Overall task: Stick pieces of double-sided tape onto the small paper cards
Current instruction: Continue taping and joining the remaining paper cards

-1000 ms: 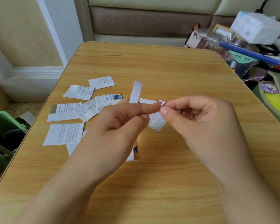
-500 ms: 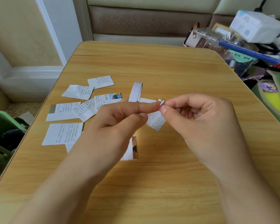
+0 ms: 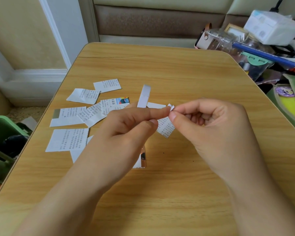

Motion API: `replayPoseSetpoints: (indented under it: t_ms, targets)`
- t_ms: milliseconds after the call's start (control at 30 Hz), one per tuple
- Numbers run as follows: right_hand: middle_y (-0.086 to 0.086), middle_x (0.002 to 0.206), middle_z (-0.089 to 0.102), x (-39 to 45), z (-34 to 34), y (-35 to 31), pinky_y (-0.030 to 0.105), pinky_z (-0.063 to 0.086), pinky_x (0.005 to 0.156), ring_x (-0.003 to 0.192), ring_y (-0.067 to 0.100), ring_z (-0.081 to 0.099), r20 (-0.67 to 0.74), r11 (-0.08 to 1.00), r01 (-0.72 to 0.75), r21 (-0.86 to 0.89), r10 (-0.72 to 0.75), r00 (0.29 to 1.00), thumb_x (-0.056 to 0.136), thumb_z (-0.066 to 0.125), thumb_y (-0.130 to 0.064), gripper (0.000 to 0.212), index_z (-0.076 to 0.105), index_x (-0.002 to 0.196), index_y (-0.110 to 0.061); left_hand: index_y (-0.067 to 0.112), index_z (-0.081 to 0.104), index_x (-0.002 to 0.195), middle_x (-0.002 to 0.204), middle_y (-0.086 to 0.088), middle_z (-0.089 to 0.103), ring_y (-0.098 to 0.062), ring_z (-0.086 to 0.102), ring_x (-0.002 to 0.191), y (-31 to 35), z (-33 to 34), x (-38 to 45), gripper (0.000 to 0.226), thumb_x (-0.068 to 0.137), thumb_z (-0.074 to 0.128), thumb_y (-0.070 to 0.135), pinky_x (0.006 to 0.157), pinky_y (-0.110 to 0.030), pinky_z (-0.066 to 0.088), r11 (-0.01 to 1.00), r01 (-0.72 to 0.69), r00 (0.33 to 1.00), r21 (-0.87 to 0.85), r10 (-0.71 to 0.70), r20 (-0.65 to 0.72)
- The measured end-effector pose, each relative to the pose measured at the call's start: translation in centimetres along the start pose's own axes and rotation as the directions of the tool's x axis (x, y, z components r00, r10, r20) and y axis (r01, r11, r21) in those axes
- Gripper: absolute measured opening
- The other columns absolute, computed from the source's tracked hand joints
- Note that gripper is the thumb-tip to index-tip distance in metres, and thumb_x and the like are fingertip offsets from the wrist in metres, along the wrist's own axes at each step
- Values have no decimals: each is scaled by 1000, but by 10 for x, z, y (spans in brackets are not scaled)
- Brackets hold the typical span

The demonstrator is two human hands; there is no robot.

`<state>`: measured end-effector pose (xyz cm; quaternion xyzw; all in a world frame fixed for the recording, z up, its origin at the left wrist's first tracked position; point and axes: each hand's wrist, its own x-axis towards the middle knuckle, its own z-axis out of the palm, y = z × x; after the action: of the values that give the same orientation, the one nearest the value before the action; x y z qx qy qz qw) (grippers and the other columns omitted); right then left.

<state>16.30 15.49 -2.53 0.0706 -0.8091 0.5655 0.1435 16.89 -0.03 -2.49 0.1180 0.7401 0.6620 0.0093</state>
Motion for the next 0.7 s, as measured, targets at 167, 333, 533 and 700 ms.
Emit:
replayPoseSetpoints:
  t_ms: [167, 333, 533, 700]
  targets:
    - [0, 67, 68, 0, 0, 0, 15, 43, 56, 59, 9, 54, 6, 1000, 9, 22, -9, 1000, 74, 75, -17, 11, 73, 70, -27, 34, 76, 93, 55, 24, 57, 12, 54, 61, -2, -1, 1, 31, 78, 52, 21, 58, 2, 34, 994, 26, 1000, -103, -25, 17]
    - [0, 66, 67, 0, -1, 0, 14, 41, 56, 58, 7, 52, -3, 1000, 10, 23, -10, 1000, 72, 72, -21, 6, 72, 71, -27, 39, 75, 91, 56, 21, 58, 6, 52, 61, -3, -2, 2, 33, 75, 51, 22, 59, -1, 35, 989, 46, 998, -140, -41, 43]
    - [3, 66, 68, 0, -1, 0, 16, 39, 56, 57, 4, 48, 3, 999, 9, 38, -9, 1000, 72, 72, -21, 5, 72, 67, -22, 37, 77, 88, 68, 1, 48, -9, 43, 69, -3, -5, 2, 28, 65, 61, 34, 74, -26, 33, 982, 72, 995, -174, -59, 81]
    - [7, 76, 73, 0, -2, 0, 23, 42, 60, 61, 7, 48, 39, 999, 6, 49, -8, 999, 75, 70, -20, 10, 70, 65, -19, 23, 79, 88, 90, -21, 56, -9, 42, 68, -3, -6, 4, 31, 74, 53, 16, 65, -12, 39, 943, 110, 987, -314, -65, 150]
